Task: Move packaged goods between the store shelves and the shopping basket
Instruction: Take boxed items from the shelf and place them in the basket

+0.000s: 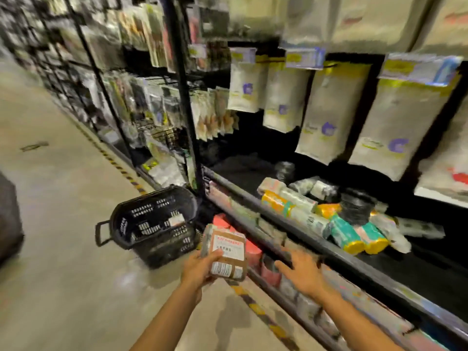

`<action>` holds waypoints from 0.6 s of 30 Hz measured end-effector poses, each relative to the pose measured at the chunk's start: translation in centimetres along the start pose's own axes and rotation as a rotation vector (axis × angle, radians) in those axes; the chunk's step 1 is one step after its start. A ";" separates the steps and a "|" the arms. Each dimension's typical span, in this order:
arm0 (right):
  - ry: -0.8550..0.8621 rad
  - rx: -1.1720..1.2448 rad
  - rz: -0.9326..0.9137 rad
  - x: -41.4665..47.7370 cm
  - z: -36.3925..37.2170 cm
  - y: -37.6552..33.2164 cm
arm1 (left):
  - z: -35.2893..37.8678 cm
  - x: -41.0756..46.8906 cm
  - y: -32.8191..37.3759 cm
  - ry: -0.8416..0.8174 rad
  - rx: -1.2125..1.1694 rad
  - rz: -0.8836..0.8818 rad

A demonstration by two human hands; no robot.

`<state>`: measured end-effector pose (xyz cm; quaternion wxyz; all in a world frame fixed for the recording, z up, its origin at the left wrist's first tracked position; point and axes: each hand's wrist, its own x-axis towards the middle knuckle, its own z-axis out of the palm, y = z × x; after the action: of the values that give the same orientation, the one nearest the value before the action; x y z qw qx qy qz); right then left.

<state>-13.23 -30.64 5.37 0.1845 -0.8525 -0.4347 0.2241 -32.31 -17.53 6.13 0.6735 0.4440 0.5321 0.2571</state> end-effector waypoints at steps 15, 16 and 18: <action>-0.242 0.011 -0.254 25.1 8.4 -18.7 | -16.0 18.6 7.3 0.378 -0.222 -0.088; -0.259 0.016 -0.260 27.3 8.7 -19.3 | -16.0 20.2 7.9 0.392 -0.230 -0.096; -0.298 0.000 -0.270 31.8 9.1 -20.5 | -16.0 23.6 9.0 0.431 -0.246 -0.113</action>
<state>-15.05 7.99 1.20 0.1466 -0.7438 -0.5677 0.3209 -39.18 11.26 1.84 0.6069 0.2633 0.6519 0.3707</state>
